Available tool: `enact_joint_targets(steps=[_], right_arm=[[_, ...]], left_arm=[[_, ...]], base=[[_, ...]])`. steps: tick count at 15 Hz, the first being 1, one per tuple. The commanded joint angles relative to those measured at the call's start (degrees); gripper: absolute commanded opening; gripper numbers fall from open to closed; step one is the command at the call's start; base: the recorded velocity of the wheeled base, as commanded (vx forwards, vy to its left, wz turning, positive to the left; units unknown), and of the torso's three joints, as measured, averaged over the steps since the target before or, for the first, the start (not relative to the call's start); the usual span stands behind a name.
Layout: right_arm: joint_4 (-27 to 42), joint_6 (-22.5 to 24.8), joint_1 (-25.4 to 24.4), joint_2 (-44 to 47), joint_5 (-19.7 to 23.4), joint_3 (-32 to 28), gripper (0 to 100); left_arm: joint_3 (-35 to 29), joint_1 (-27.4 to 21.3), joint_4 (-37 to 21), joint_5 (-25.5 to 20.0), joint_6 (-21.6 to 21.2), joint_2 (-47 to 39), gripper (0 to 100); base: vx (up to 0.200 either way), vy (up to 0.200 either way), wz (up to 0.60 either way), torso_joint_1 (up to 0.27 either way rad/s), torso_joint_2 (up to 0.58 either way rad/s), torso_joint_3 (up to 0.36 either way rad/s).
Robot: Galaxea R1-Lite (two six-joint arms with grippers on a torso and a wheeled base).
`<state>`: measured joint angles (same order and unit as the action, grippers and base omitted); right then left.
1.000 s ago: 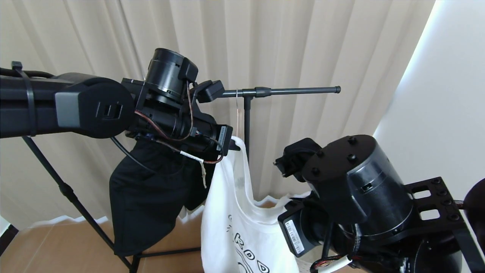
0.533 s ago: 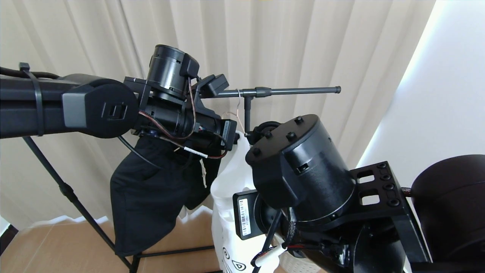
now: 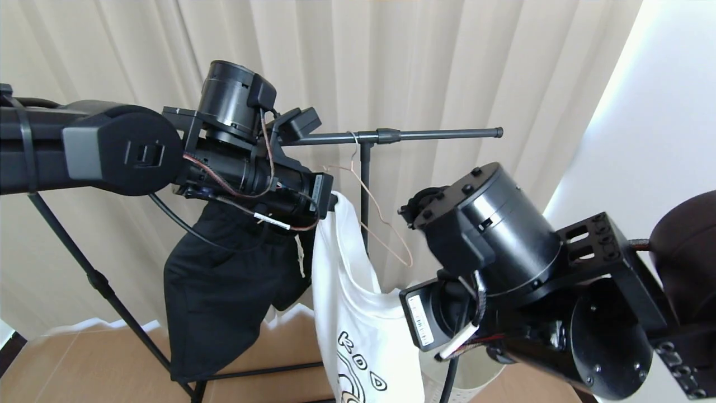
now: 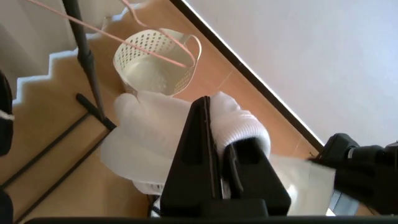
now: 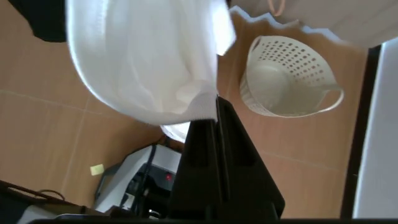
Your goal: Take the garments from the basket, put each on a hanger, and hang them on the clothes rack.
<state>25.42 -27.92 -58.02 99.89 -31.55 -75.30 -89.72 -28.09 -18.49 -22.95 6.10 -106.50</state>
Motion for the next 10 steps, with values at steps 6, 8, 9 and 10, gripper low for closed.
enact_joint_targets(steps=[6, 8, 9, 10], right_arm=[[-6.70, 3.92, 13.89, 5.84, -0.62, -7.93, 0], [-8.45, 3.57, 15.04, 11.73, -1.59, -14.96, 0], [-8.98, 3.31, 15.04, 14.10, -1.59, -18.57, 0], [-9.42, 3.39, 15.04, 15.16, -1.59, -20.41, 0]], left_arm=[[0.25, -1.00, -12.36, 11.70, -0.82, 4.54, 0], [2.62, -3.03, -17.89, 12.14, -1.79, 5.42, 0], [6.58, -5.40, -17.89, 12.23, -1.96, 5.51, 0], [9.04, -7.24, -17.63, 12.41, -1.96, 5.42, 0]], base=[[0.000, 0.000, 0.00, 0.000, 0.00, 0.000], [0.000, 0.000, 0.00, 0.000, 0.00, 0.000], [0.000, 0.000, 0.00, 0.000, 0.00, 0.000], [0.000, 0.000, 0.00, 0.000, 0.00, 0.000]])
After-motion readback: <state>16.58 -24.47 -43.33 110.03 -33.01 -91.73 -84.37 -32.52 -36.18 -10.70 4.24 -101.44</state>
